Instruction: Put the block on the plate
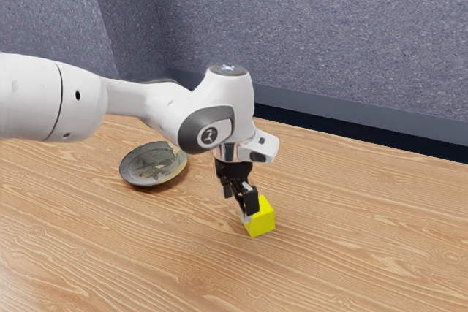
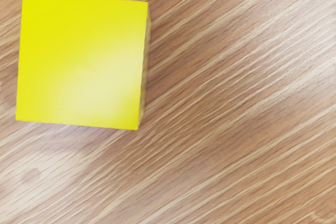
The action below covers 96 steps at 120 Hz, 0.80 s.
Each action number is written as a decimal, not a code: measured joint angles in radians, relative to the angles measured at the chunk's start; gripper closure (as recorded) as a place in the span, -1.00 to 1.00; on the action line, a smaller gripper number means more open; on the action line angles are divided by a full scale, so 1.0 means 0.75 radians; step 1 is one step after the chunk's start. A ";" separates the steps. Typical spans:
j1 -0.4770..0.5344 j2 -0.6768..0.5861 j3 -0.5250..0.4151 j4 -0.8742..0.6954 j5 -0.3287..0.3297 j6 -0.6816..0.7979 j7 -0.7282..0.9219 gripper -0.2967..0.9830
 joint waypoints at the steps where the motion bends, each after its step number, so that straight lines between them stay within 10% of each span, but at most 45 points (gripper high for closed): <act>1: 0.003 0.002 -0.005 0.000 0.001 0.001 0.002 -0.54; 96: 0.156 0.378 -0.106 0.325 0.060 0.078 0.176 -0.54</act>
